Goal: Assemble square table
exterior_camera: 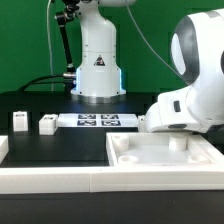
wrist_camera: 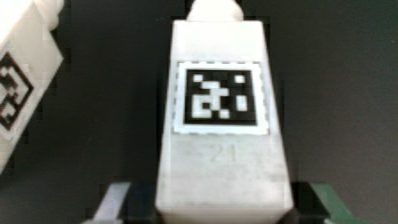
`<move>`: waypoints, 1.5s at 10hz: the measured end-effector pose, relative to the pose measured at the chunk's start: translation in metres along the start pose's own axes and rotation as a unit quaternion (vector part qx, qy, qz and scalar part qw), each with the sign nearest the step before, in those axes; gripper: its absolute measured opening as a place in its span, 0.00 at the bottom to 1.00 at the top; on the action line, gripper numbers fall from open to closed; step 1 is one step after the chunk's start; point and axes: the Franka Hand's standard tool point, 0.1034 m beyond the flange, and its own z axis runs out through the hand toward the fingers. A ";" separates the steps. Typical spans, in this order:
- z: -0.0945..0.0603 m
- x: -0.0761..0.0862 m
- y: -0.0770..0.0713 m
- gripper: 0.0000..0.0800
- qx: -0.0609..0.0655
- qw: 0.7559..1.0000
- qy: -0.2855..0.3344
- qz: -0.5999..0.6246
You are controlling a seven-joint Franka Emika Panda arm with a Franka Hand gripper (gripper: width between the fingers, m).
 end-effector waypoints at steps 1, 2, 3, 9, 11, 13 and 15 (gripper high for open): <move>0.000 0.000 0.000 0.36 0.000 1.000 0.000 0.000; 0.000 0.000 0.000 0.36 0.000 1.000 0.000 0.000; -0.001 0.000 0.001 0.36 0.001 1.000 0.001 0.000; -0.072 -0.023 0.037 0.36 0.031 0.998 0.028 -0.038; -0.080 -0.021 0.039 0.36 0.033 0.998 0.047 -0.037; -0.084 -0.016 0.039 0.36 0.034 0.996 0.069 -0.036; -0.112 -0.020 0.045 0.36 0.035 0.991 0.123 -0.042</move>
Offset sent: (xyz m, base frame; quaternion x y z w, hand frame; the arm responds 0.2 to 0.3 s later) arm 0.0064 -0.0062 0.0161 0.0025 -0.0014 -0.0101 0.9999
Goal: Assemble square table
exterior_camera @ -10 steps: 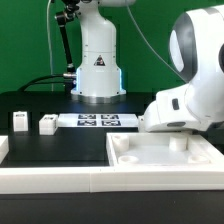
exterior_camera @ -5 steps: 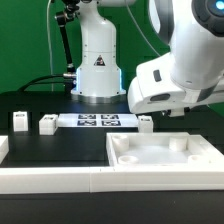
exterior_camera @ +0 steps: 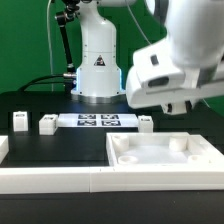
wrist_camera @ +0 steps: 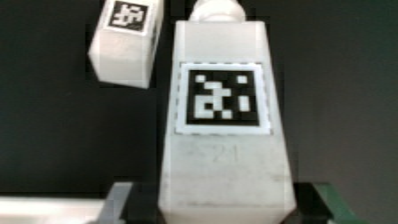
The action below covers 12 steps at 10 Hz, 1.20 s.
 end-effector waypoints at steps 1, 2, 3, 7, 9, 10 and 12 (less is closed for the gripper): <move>-0.009 0.002 0.004 0.36 -0.001 0.999 0.041 0.001; -0.017 -0.002 0.009 0.36 -0.002 0.997 0.076 0.005; -0.025 -0.003 0.010 0.36 -0.003 0.995 0.098 0.006; -0.031 0.007 0.015 0.36 -0.014 0.970 0.242 0.006; -0.051 0.012 0.017 0.36 -0.016 0.957 0.290 0.005; -0.058 0.019 0.017 0.36 -0.018 0.945 0.326 0.004; -0.057 0.022 0.019 0.36 -0.023 0.924 0.381 0.003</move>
Offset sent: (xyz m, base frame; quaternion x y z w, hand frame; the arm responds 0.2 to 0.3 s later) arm 0.0000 0.0000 0.0000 0.0000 0.1938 0.0000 0.9810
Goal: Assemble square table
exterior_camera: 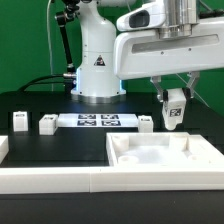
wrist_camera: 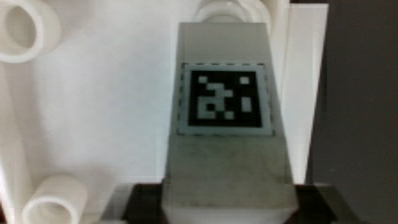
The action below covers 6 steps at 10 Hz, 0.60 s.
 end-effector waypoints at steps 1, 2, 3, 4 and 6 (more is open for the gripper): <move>0.002 -0.002 0.000 0.36 -0.001 1.000 0.004 -0.002; -0.002 0.004 -0.001 0.36 0.001 1.000 -0.012 -0.002; -0.005 0.020 0.001 0.36 0.002 1.000 -0.004 -0.011; -0.003 0.026 0.001 0.36 0.002 1.000 -0.002 -0.009; 0.001 0.022 -0.005 0.36 0.003 1.000 -0.006 -0.013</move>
Offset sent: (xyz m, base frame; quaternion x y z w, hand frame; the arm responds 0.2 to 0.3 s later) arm 0.0425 -0.0092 0.0046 0.0024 -0.0024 -0.0388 0.9992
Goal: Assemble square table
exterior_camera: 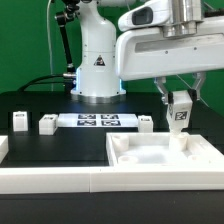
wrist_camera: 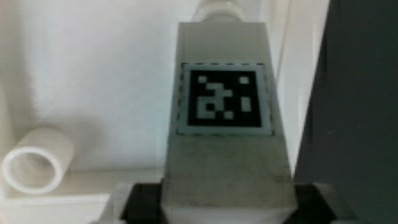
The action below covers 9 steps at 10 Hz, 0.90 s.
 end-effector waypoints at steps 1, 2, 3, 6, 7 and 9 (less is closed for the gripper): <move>0.000 0.000 0.001 0.36 0.000 1.000 0.000 0.001; -0.001 0.001 0.001 0.36 0.000 1.000 -0.001 0.000; -0.008 0.010 0.002 0.36 0.002 1.000 0.000 -0.002; -0.008 0.017 0.003 0.36 0.000 1.000 0.030 -0.003; -0.008 0.019 0.004 0.36 -0.003 0.998 0.061 -0.003; -0.002 0.021 0.003 0.36 -0.009 0.990 0.141 -0.008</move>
Offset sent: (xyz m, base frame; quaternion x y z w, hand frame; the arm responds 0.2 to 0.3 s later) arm 0.0315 -0.0036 0.0284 0.0097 0.0412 -0.0197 0.9989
